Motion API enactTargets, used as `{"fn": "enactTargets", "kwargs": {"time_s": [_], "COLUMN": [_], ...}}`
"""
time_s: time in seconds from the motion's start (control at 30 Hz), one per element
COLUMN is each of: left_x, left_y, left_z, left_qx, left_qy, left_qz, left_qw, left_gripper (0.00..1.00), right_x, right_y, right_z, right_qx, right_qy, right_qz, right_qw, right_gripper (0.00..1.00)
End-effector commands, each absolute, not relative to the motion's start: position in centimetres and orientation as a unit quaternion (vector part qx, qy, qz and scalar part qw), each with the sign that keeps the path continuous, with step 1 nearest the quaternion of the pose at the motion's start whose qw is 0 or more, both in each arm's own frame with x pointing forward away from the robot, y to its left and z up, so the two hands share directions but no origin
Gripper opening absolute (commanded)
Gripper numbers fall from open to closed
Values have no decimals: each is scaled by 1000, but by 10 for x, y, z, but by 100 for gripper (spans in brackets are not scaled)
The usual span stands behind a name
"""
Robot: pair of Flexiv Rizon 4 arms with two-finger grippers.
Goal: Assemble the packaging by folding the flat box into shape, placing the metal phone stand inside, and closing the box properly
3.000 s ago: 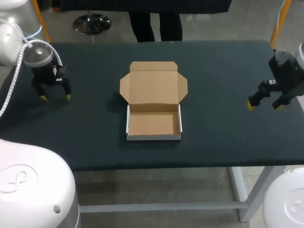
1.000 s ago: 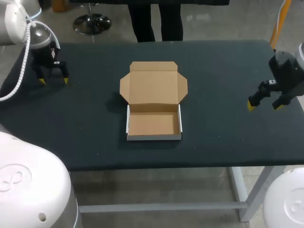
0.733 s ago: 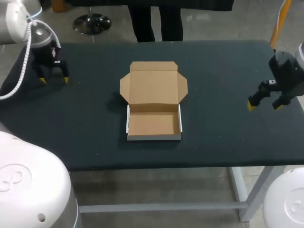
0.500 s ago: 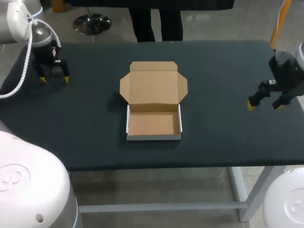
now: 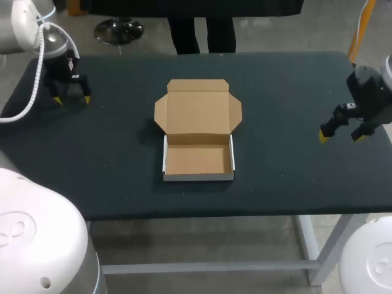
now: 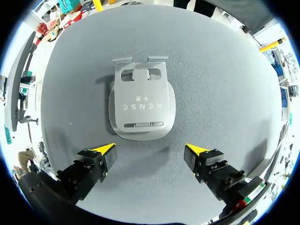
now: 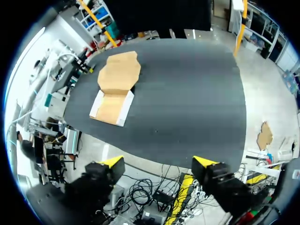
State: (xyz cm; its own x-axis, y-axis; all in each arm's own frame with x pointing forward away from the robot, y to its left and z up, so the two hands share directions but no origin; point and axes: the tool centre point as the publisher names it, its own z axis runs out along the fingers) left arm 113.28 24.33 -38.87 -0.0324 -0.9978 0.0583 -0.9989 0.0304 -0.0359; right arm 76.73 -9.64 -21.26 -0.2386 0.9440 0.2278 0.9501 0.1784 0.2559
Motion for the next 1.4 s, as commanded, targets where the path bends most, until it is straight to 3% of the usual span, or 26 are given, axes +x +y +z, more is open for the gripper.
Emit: {"fn": "enactTargets", "kwargs": {"time_s": [0.03, 1.4], "left_x": [1141, 1168], "left_y": [243, 244], "left_z": [-390, -394], "left_qx": [695, 693], "left_qy": [-718, -720], "left_qz": [28, 28], "left_qw": [13, 14], "left_gripper": [100, 100], "right_x": [767, 767], "right_y": [-97, -97], "right_z": [-210, -210], "right_qx": [-617, -617], "right_qy": [-768, -768], "right_qz": [-172, -172], "right_qw": [11, 11], "right_gripper": [100, 100]}}
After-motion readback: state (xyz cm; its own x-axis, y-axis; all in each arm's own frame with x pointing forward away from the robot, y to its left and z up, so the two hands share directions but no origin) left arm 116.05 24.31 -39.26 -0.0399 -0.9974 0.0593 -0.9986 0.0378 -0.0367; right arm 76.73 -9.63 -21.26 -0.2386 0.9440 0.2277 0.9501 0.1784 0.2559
